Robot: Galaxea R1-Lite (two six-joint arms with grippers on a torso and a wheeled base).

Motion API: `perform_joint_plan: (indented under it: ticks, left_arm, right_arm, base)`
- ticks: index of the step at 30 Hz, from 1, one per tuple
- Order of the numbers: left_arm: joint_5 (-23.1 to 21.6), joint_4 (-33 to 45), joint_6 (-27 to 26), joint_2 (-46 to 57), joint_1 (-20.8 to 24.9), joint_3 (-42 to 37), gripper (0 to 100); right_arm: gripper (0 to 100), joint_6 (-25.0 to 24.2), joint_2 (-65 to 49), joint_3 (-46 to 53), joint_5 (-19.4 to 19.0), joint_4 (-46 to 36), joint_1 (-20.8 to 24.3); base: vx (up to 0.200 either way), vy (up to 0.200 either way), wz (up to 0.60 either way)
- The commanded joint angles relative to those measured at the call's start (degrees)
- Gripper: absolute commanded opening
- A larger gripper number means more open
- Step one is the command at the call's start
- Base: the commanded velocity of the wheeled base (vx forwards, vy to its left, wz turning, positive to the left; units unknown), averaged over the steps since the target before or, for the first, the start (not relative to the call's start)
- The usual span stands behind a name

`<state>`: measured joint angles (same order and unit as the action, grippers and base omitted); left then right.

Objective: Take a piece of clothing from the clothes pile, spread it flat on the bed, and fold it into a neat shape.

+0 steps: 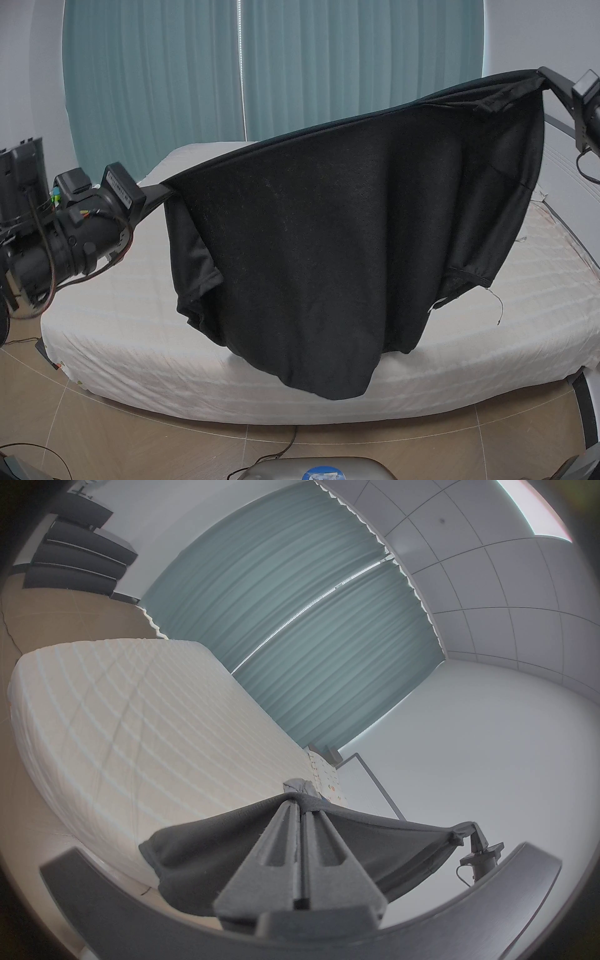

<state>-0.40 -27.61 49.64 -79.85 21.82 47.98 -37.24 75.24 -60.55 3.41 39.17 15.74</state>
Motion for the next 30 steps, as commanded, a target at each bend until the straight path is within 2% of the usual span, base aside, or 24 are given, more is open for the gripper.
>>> perform_joint_plan:
  ticks: [1,6,7,18,30]
  left_arm:
    - [-0.1,3.2,0.4,-11.9,-4.2,9.6,0]
    - [-0.1,3.1,0.5,-16.4,-4.4,11.7,0]
    - [0.0,2.7,0.5,-19.5,-4.3,12.8,0]
    - [0.1,2.5,0.1,-25.9,-3.9,17.6,0]
    - [0.1,1.9,0.0,-32.8,-3.8,22.8,0]
  right_arm:
    - [0,-0.1,13.4,-4.9,0.1,-0.4,-6.2]
    - [0,0.0,18.0,-4.8,0.4,2.8,-6.2]
    - [0,0.1,21.4,-5.0,0.5,6.1,-6.2]
    - [0,0.4,28.2,-6.1,0.4,11.6,-5.8]
    - [0,0.5,33.0,-10.6,0.4,11.9,-5.4]
  base:
    - [0.0,0.0,0.0]
    - [0.0,0.0,0.0]
    - [0.0,0.0,0.0]
    - [0.2,0.0,0.0]
    - [0.2,0.0,0.0]
